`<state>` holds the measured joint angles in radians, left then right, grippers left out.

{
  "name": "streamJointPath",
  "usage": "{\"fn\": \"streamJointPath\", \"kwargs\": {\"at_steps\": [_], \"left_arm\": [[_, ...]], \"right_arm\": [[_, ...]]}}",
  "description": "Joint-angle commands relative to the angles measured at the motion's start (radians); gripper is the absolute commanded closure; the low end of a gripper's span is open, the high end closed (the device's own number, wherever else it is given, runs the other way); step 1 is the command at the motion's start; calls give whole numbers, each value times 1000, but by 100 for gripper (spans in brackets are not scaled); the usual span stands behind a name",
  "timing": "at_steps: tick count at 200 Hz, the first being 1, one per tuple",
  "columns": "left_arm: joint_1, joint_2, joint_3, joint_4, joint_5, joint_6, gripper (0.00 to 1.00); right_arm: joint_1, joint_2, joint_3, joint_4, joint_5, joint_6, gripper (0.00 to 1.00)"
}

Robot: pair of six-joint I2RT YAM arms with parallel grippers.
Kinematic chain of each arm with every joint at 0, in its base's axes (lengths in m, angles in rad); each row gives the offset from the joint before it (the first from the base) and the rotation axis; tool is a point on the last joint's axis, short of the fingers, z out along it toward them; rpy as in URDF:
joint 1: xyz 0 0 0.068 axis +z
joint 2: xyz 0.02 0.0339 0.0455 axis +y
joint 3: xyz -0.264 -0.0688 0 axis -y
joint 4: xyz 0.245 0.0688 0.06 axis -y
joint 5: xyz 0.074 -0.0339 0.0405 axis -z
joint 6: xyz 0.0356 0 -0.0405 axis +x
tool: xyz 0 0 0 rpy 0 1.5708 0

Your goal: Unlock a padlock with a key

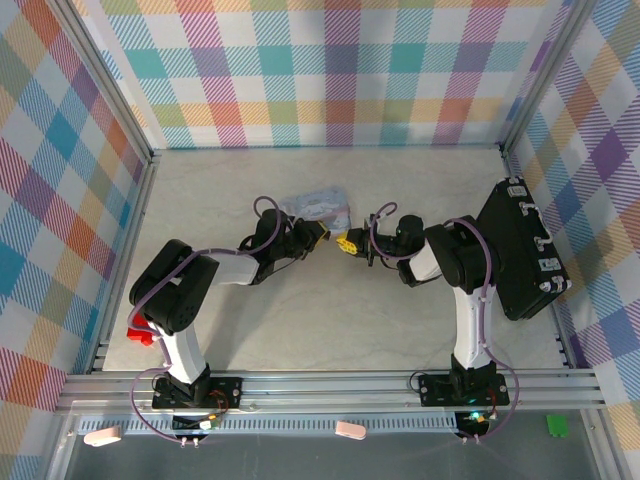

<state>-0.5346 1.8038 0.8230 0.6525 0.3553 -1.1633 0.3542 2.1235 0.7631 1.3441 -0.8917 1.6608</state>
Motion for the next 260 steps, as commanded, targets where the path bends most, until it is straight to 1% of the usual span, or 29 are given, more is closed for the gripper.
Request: {"fn": "streamJointPath", "kwargs": {"at_steps": [1, 29, 63, 77, 117, 142, 171, 198, 238, 260], "left_arm": [[-123, 4, 46, 1, 332, 64, 100], [-140, 8, 44, 68, 351, 29, 100], [-168, 17, 62, 187, 366, -45, 100], [-180, 18, 81, 150, 372, -28, 100], [-194, 13, 114, -54, 350, 86, 100], [-198, 10, 116, -94, 355, 112, 100], [-206, -4, 114, -96, 365, 118, 100], [-222, -11, 119, -19, 378, 71, 100], [-227, 25, 110, 247, 384, -101, 100], [-231, 32, 110, 281, 389, -121, 100]], "right_arm": [[64, -23, 61, 61, 7, -20, 100], [66, -12, 66, 62, 10, -20, 100], [72, 1, 64, 63, 11, -19, 100], [73, -2, 65, 58, 12, -17, 100], [73, -25, 68, 43, 14, -21, 100], [71, -20, 72, 40, 19, -25, 100], [65, 9, 66, 58, 36, -19, 100], [76, 21, 63, 63, 45, -24, 100], [85, 15, 64, 63, 43, -36, 100], [83, 13, 80, 63, 33, -37, 100]]}}
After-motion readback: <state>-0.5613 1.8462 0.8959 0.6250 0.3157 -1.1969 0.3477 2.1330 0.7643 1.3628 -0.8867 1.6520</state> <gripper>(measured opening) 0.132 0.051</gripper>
